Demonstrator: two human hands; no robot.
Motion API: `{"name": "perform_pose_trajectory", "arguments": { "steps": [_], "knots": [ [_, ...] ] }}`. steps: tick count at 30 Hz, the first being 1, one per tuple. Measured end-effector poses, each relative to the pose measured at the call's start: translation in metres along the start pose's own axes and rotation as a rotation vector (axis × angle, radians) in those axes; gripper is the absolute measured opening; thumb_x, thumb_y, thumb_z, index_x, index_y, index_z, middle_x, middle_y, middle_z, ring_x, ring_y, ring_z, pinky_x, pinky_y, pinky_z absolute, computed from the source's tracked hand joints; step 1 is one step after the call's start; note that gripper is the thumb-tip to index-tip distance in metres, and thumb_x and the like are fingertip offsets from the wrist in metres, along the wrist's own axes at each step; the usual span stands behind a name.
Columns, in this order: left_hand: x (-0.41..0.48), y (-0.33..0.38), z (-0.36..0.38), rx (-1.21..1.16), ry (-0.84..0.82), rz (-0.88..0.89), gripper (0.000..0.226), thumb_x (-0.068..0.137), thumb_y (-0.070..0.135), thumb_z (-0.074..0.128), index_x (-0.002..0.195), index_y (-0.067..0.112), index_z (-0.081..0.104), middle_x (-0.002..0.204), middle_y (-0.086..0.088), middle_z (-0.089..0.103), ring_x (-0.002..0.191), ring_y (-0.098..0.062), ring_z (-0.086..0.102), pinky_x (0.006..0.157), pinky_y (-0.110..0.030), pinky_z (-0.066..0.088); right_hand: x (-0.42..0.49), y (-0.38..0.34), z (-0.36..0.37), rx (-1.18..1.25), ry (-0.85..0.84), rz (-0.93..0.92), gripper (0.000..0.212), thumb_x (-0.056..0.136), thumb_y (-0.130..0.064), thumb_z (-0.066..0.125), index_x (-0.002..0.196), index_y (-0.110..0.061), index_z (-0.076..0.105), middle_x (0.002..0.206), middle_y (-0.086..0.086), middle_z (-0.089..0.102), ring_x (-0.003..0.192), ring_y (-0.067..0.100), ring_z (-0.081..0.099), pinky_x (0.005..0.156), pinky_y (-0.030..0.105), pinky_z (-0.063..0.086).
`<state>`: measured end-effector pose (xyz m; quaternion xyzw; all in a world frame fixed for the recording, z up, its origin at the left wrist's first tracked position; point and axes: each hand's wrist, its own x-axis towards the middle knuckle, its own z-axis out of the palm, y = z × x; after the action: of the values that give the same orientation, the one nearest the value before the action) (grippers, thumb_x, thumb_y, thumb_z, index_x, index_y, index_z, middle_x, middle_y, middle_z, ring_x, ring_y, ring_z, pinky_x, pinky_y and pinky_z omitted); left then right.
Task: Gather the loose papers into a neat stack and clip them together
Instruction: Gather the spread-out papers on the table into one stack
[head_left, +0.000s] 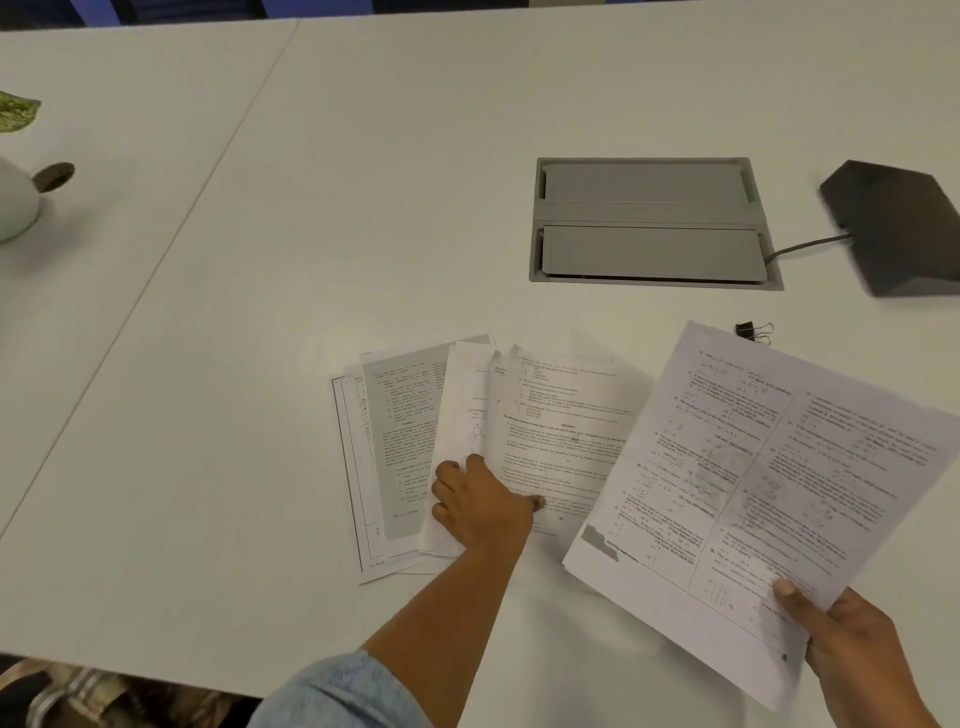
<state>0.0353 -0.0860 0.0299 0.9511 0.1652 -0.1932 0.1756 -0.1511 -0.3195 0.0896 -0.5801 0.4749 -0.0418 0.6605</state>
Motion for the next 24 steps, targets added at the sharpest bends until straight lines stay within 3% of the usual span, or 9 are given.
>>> {"name": "perform_pose_trajectory", "arguments": {
  "steps": [3, 7, 12, 16, 19, 20, 22, 24],
  "knots": [
    [0.0030, 0.0025, -0.0006, -0.018, -0.029, -0.025, 0.091, 0.054, 0.058, 0.087, 0.125, 0.021, 0.044, 0.136, -0.008, 0.039, 0.129, -0.028, 0.036, 0.107, -0.040, 0.031, 0.0020, 0.0003, 0.0018, 0.004, -0.011, -0.005, 0.021, 0.090, 0.003, 0.060, 0.089, -0.017, 0.065, 0.066, -0.016, 0.075, 0.082, 0.021, 0.062, 0.046, 0.010, 0.051],
    [0.0063, 0.0042, -0.0021, 0.026, -0.027, -0.010, 0.090, 0.053, 0.059, 0.086, 0.125, 0.022, 0.046, 0.133, -0.006, 0.042, 0.125, -0.027, 0.038, 0.104, -0.041, 0.031, 0.0016, 0.0002, 0.0034, 0.008, -0.015, -0.001, 0.018, 0.091, 0.002, 0.059, 0.099, -0.012, 0.064, 0.081, -0.005, 0.076, 0.082, 0.020, 0.062, 0.049, 0.016, 0.053],
    [0.0070, 0.0044, -0.0014, 0.025, -0.036, -0.010, 0.092, 0.053, 0.060, 0.086, 0.125, 0.021, 0.045, 0.132, -0.006, 0.043, 0.124, -0.026, 0.040, 0.103, -0.040, 0.033, 0.0039, 0.0011, 0.0028, -0.007, -0.026, -0.007, 0.023, 0.091, 0.001, 0.060, 0.090, -0.021, 0.065, 0.070, -0.020, 0.075, 0.087, 0.021, 0.063, 0.048, 0.011, 0.053],
    [0.0092, 0.0060, -0.0006, -0.020, -0.042, -0.044, 0.105, 0.048, 0.056, 0.091, 0.130, 0.018, 0.038, 0.131, -0.011, 0.042, 0.124, -0.028, 0.042, 0.105, -0.040, 0.037, 0.0037, 0.0011, 0.0027, -0.032, -0.029, -0.022, 0.022, 0.091, -0.001, 0.060, 0.091, -0.022, 0.065, 0.071, -0.021, 0.075, 0.093, 0.030, 0.063, 0.057, 0.023, 0.055],
    [0.0100, 0.0069, 0.0002, -0.041, -0.050, -0.051, 0.116, 0.046, 0.054, 0.093, 0.136, 0.015, 0.030, 0.132, -0.013, 0.042, 0.123, -0.028, 0.045, 0.104, -0.039, 0.039, 0.0030, 0.0024, 0.0031, 0.004, -0.022, -0.023, 0.014, 0.088, -0.009, 0.066, 0.091, -0.023, 0.066, 0.074, -0.021, 0.076, 0.103, 0.038, 0.063, 0.055, 0.018, 0.058],
    [0.0101, 0.0072, 0.0004, -0.050, -0.053, -0.060, 0.118, 0.046, 0.053, 0.093, 0.137, 0.014, 0.030, 0.132, -0.013, 0.043, 0.123, -0.028, 0.046, 0.104, -0.039, 0.039, 0.0001, 0.0007, 0.0048, 0.016, -0.034, -0.016, 0.010, 0.081, -0.021, 0.074, 0.089, -0.023, 0.069, 0.076, -0.020, 0.076, 0.105, 0.038, 0.063, 0.056, 0.018, 0.059],
    [0.0098, 0.0070, 0.0007, -0.027, -0.045, -0.086, 0.118, 0.045, 0.056, 0.092, 0.136, 0.013, 0.031, 0.132, -0.014, 0.042, 0.122, -0.028, 0.046, 0.104, -0.039, 0.039, 0.0004, 0.0038, 0.0025, -0.019, -0.086, -0.035, 0.052, 0.043, -0.056, 0.089, 0.084, -0.027, 0.076, 0.082, -0.017, 0.077, 0.099, 0.031, 0.066, 0.064, 0.022, 0.059],
    [0.0086, 0.0063, 0.0010, 0.013, -0.031, -0.101, 0.115, 0.045, 0.060, 0.090, 0.133, 0.012, 0.033, 0.132, -0.014, 0.042, 0.122, -0.028, 0.045, 0.102, -0.040, 0.040, 0.0036, 0.0076, -0.0006, -0.020, -0.073, -0.040, 0.075, 0.016, -0.071, 0.086, 0.083, -0.038, 0.078, 0.085, -0.015, 0.078, 0.095, 0.026, 0.067, 0.068, 0.026, 0.058]
  ]
}}
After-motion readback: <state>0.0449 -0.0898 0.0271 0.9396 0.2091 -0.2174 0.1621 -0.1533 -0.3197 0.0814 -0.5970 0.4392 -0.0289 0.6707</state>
